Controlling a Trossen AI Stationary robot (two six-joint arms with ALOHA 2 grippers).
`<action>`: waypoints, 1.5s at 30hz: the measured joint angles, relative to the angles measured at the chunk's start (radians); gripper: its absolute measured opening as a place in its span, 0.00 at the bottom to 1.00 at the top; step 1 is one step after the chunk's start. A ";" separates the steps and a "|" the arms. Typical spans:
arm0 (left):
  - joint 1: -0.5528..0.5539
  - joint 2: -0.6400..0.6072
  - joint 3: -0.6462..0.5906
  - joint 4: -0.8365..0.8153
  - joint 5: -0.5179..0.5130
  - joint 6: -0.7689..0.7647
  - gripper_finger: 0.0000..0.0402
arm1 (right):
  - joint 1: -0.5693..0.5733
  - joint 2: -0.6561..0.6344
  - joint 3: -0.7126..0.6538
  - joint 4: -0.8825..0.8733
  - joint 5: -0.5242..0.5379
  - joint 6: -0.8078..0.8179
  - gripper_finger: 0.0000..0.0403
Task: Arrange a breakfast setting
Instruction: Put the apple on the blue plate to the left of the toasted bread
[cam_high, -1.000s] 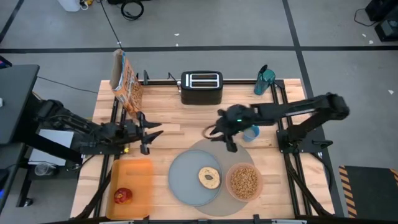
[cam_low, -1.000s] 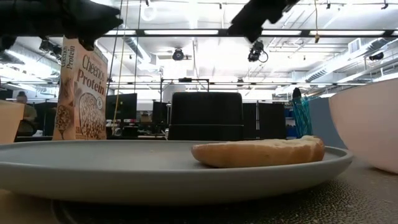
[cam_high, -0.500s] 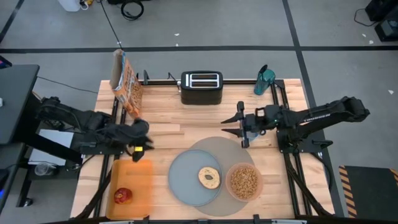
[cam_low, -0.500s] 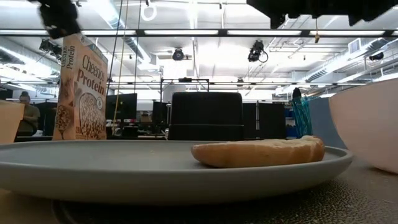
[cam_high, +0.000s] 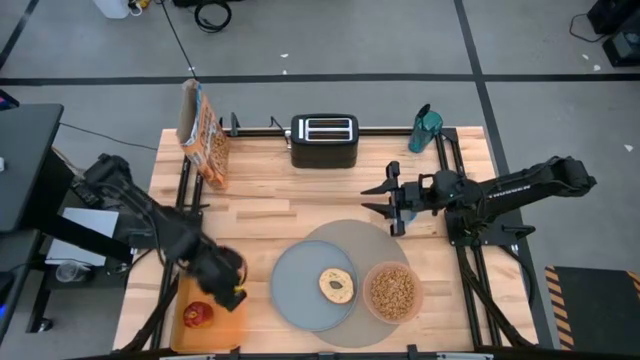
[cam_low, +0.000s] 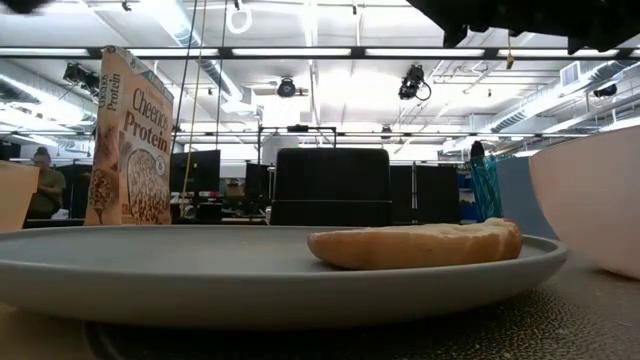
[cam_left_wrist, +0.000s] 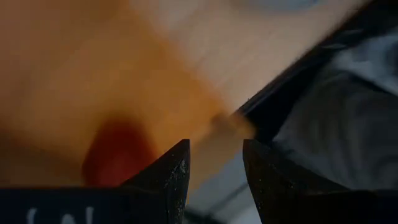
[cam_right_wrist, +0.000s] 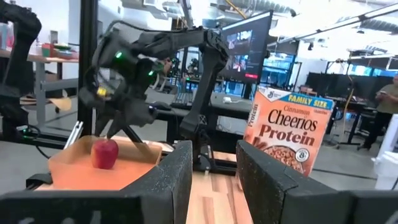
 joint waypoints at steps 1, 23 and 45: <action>-0.024 0.025 0.007 -0.022 0.041 -0.070 0.39 | 0.000 -0.001 0.000 0.000 -0.005 -0.004 0.33; -0.129 0.185 -0.008 -0.169 0.359 -0.270 0.39 | -0.017 -0.001 0.000 0.018 -0.064 -0.040 0.33; -0.153 0.257 -0.013 -0.134 0.368 -0.238 0.39 | -0.016 0.000 0.000 0.008 -0.066 -0.025 0.33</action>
